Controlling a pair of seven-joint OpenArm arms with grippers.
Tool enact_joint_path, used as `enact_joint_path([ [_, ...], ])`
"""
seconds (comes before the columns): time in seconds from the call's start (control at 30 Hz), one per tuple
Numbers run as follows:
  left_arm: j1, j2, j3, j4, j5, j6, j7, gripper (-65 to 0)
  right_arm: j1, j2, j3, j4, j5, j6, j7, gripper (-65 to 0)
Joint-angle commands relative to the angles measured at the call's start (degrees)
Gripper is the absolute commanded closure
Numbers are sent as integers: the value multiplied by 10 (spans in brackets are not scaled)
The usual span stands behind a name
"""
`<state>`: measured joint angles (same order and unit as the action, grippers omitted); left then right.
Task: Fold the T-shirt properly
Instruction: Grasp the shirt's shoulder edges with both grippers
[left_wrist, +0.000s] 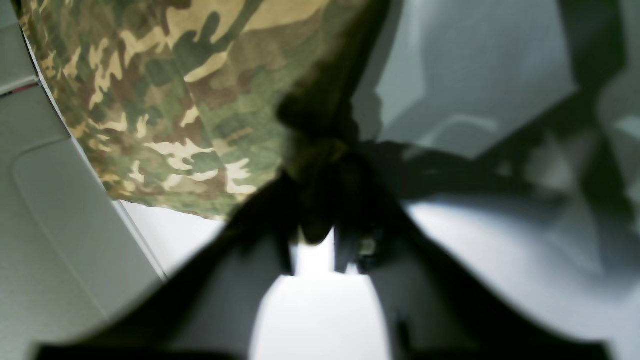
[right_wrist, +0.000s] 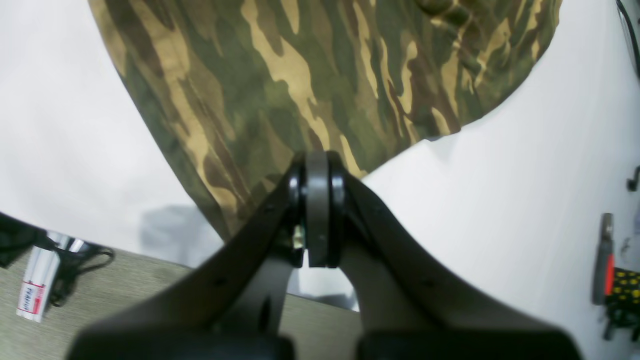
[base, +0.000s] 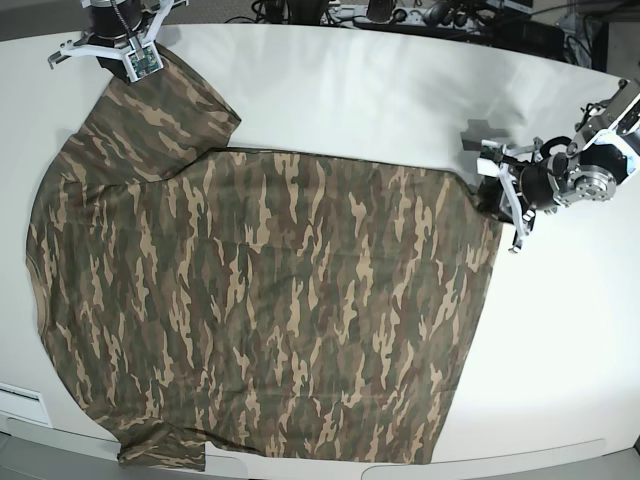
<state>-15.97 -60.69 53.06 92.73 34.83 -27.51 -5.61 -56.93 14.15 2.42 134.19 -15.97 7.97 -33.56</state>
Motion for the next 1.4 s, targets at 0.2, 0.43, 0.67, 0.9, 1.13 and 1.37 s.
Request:
enact_joint_path([
  [0.2,10,-3,13,-5,-54,-12,61,0,2,3,3,8,7,-4,14,0],
  [0.43,10,-3,13,-5,-54,-11,61,0,55,3,3,8,6,-4,21,-184],
  [0.67,9,-3,13,-5,-71,-9,61,0,141,18,3,-92,5,-7,25,-304],
  [0.9,9,-3,13,-5,-90,-13,61,0,179,105,4,-149,-38,-43,18,-304],
  [1.13,9,-3,13,-5,-90,-13,61,0,195,158,30,-216,-29,-43,30,-304],
  [1.37,9,-3,13,-5,-90,-13,61,0,239,181,30,-257,42,-3,29,-304],
])
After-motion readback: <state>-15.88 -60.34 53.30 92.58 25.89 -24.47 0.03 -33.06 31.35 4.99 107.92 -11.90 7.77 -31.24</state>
